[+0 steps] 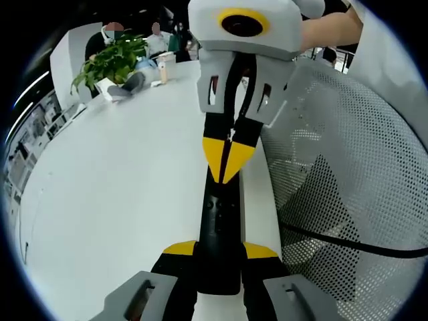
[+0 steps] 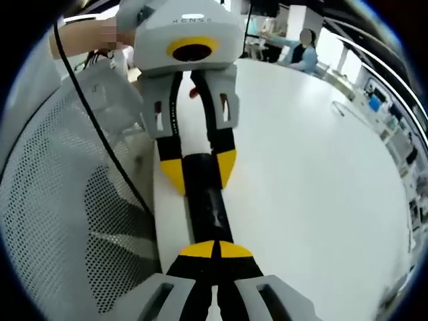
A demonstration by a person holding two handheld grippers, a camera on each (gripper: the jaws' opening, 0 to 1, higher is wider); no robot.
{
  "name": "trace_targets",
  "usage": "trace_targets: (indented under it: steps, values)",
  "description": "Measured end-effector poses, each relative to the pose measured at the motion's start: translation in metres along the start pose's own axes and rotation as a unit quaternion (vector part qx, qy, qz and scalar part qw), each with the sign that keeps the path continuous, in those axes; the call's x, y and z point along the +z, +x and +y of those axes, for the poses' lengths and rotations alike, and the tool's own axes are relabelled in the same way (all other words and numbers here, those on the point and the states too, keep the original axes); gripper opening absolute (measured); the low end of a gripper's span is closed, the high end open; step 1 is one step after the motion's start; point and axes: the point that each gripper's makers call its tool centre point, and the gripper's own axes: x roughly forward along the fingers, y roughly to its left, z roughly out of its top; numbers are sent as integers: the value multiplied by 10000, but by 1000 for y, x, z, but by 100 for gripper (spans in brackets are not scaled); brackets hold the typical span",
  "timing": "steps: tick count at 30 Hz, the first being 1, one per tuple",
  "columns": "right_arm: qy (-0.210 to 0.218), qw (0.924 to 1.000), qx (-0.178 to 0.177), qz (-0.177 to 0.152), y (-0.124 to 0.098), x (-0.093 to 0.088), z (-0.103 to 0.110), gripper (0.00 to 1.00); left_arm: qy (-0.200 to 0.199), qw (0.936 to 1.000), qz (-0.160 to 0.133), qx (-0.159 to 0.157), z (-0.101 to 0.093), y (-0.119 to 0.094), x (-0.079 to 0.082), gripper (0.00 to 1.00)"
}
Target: Press the specified remote control buttons in sequence, fully releasing each button before pressing the next.
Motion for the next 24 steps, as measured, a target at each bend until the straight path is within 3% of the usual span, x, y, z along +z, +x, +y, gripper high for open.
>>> trace_targets:
  steps: [7,15,17,21,24]
  values:
    - [-177,9995,-147,205,3,1,1,0,24,10000,16,-24,0,0,0,23]
    - [49,9994,-320,155,2,1,-1,0,74,9999,76,-47,-1,0,-1,23]
    - [140,9994,-308,30,1,2,-1,0,72,9999,66,-50,-1,0,-1,23]
    - [524,9962,-370,-590,2,13,0,0,62,10000,38,-47,-1,0,-1,23]
    - [155,9986,-375,-352,5,13,4,0,71,9999,64,-50,-1,0,0,23]
